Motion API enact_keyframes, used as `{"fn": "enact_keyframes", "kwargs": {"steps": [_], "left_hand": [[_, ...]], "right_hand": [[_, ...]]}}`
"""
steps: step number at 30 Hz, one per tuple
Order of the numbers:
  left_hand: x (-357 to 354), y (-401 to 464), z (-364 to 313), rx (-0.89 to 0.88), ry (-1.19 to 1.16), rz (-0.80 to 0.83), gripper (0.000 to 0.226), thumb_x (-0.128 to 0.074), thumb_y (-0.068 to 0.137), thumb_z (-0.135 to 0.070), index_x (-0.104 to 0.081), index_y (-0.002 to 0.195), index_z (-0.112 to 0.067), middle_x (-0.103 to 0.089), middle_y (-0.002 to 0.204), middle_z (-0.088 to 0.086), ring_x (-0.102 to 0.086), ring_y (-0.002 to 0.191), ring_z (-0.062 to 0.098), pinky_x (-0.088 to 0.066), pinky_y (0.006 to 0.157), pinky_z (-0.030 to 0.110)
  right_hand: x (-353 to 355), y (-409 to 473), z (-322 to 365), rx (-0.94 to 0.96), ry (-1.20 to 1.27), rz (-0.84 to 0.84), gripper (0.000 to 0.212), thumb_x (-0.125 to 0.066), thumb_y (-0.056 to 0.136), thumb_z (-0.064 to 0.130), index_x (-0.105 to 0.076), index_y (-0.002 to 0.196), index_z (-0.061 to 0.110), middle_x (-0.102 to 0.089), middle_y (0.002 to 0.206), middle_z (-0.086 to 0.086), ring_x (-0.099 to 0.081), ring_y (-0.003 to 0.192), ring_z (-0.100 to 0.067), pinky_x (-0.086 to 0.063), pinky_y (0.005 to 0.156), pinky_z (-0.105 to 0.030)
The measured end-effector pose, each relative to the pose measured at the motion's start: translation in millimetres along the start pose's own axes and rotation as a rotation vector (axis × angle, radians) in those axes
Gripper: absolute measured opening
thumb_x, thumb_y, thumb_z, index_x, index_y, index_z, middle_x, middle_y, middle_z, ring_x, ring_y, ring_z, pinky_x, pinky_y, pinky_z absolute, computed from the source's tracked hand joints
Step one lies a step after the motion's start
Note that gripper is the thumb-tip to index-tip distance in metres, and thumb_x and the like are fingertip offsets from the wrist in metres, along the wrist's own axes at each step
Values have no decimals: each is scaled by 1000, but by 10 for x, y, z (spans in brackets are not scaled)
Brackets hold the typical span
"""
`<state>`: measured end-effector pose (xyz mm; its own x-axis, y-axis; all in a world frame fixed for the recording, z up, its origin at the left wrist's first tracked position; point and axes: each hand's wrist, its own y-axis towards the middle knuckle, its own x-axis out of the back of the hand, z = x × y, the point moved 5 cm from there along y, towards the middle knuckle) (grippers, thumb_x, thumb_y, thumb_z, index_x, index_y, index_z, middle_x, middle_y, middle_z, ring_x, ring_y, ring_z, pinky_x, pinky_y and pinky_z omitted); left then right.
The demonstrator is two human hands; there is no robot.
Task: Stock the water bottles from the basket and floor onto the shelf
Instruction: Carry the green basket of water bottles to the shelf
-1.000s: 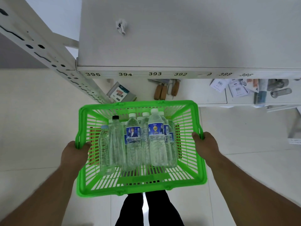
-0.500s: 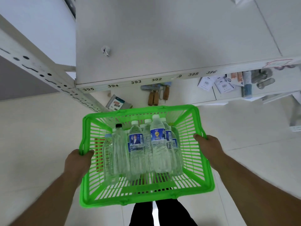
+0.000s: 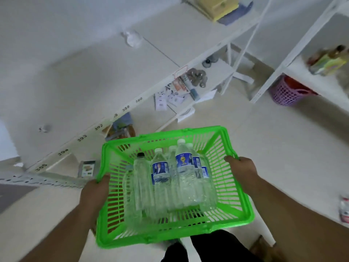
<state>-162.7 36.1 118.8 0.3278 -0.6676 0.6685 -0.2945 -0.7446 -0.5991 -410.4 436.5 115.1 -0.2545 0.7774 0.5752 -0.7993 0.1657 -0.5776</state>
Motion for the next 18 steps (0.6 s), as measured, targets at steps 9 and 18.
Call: {"fn": "enact_keyframes", "kwargs": {"steps": [9, 18], "left_hand": [[-1176, -476, -1764, -316, 283, 117, 78, -45, 92, -61, -57, 127, 8, -57, 128, 34, -57, 118, 44, -46, 97, 43], [-2824, -1011, -3257, -486, 465, 197, 63, -51, 93, -57, -72, 90, 2, -71, 90, 27, -67, 88, 39, -54, 82, 44]], "right_hand": [[1510, 269, -949, -204, 243, -229, 37, -69, 82, 40, -60, 71, 6, -53, 63, -9, -51, 61, -27, -37, 56, -32], [2860, 1002, -1686, -371, 432, -363, 37, -70, 81, 37, -60, 72, 3, -53, 62, -8, -50, 58, -26, -37, 55, -33]]}}
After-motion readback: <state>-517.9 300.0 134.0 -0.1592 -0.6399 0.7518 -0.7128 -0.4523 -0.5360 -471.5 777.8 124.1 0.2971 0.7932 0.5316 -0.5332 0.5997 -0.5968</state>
